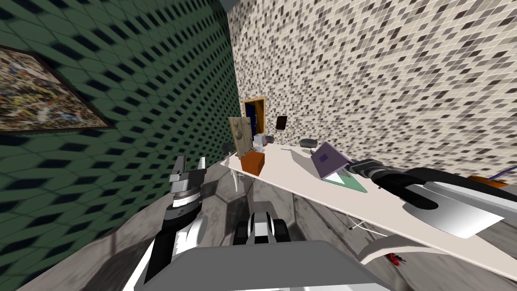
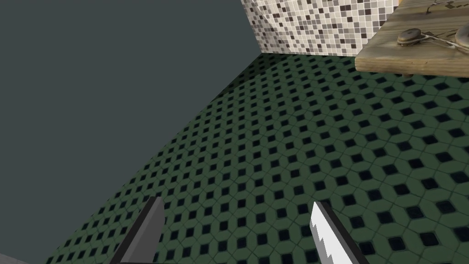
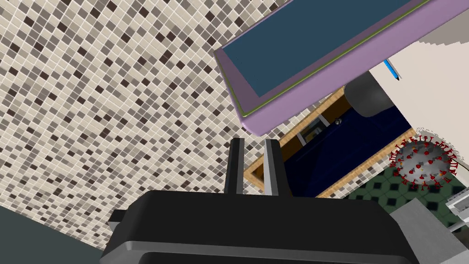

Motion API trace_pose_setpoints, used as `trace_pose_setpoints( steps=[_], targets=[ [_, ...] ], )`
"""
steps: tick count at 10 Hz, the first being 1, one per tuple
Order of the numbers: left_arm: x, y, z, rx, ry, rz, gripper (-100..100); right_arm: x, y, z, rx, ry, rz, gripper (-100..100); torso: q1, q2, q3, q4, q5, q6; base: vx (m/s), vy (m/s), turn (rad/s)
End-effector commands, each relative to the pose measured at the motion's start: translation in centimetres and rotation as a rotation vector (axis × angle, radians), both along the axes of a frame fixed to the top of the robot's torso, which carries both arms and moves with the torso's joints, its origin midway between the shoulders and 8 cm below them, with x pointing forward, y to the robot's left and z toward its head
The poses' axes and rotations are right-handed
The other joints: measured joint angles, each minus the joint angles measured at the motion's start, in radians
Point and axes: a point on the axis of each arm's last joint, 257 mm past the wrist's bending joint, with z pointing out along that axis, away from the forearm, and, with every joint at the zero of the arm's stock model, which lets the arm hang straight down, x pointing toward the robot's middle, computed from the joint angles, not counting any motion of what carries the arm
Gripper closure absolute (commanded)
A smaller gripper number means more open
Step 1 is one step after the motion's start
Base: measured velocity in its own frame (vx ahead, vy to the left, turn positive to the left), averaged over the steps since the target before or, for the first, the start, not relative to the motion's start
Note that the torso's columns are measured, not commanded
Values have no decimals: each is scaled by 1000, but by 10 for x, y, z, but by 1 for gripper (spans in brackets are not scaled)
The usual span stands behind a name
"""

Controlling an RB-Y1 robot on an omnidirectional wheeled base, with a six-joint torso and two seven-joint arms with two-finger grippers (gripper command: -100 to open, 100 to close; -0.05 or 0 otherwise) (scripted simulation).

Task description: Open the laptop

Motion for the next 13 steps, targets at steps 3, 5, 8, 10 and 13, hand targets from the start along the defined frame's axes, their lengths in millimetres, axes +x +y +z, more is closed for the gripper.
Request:
trace_pose_setpoints(
  steps=[3,5,8,10,13],
  targets=[
    [0,0,0,0,0,0,0,-4,-9,-26,223,-92,-38,100,-4,1,1,0,-2,-2,-78,-125,76],
    [0,0,0,0,0,0,0,-4,-10,-36,298,-124,-48,100,-6,1,1,-1,-5,0,-88,-124,65],
    [0,0,0,0,0,0,0,-3,-12,-37,342,-153,-55,100,-2,-2,-1,-2,-3,-2,-46,-80,23],
    [0,0,0,0,0,0,0,-5,-15,-58,455,-214,-74,100,3,2,1,1,1,-3,-67,-91,46],
    [0,0,0,0,0,0,0,-5,-12,-81,566,-270,-86,100,1,3,2,1,1,-2,-64,-102,51]
  ],
)
